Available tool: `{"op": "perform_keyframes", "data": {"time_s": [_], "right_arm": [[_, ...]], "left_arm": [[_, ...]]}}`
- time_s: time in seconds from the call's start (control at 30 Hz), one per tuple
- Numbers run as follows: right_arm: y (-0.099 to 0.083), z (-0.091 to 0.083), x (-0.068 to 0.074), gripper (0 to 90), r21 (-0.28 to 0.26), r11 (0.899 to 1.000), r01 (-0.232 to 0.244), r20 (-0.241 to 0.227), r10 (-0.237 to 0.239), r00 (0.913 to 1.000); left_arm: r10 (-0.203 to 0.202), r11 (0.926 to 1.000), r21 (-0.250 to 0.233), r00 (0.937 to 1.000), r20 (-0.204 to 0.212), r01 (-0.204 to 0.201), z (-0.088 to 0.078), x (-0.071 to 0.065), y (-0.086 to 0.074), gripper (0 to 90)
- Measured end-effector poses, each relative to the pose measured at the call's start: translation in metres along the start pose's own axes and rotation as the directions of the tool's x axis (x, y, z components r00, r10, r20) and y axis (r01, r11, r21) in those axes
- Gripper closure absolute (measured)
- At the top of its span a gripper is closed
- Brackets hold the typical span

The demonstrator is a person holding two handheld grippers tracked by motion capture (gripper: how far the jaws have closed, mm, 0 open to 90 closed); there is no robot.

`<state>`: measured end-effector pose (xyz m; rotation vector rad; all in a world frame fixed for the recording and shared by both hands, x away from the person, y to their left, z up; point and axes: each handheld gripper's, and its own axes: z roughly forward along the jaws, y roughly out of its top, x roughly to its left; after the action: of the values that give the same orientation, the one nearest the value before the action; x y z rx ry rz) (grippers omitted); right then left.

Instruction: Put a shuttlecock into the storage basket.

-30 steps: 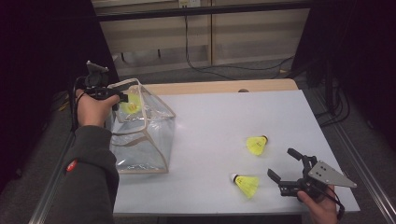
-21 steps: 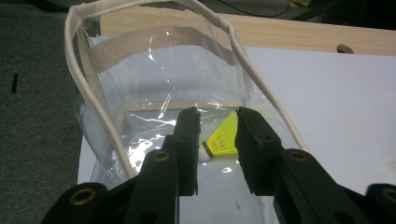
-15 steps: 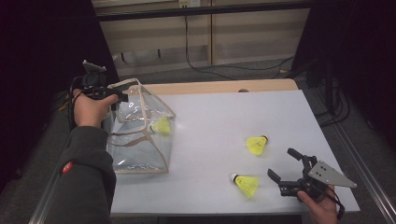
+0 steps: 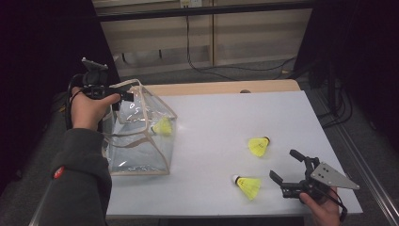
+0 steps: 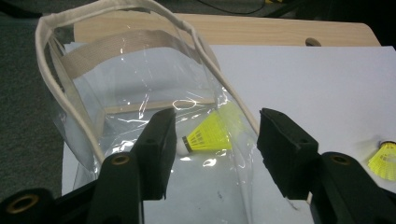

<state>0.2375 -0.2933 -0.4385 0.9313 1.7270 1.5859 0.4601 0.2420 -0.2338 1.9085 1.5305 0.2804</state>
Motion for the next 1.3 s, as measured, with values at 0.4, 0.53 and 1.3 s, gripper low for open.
{"op": "perform_keyframes", "data": {"time_s": [0.4, 0.53, 1.3], "right_arm": [[0.0, 0.0, 0.0, 0.9, 0.003, 1.0, 0.001, 0.001, -0.001, 1.0], [0.0, 0.0, 0.0, 0.9, 0.004, 1.0, 0.001, 0.001, -0.001, 1.0], [0.0, 0.0, 0.0, 0.9, 0.004, 1.0, 0.005, 0.001, -0.005, 1.0]], "left_arm": [[0.061, 0.9979, -0.027, 0.9949, 0.08, -0.059, 0.0, -0.015, -0.001, 25.1], [0.089, 0.9957, -0.035, 0.9899, 0.111, -0.085, 0.0, -0.022, -0.001, 23.6], [0.215, 0.9759, -0.019, 0.9456, 0.244, -0.217, -0.006, -0.066, -0.002, 17.8]]}}
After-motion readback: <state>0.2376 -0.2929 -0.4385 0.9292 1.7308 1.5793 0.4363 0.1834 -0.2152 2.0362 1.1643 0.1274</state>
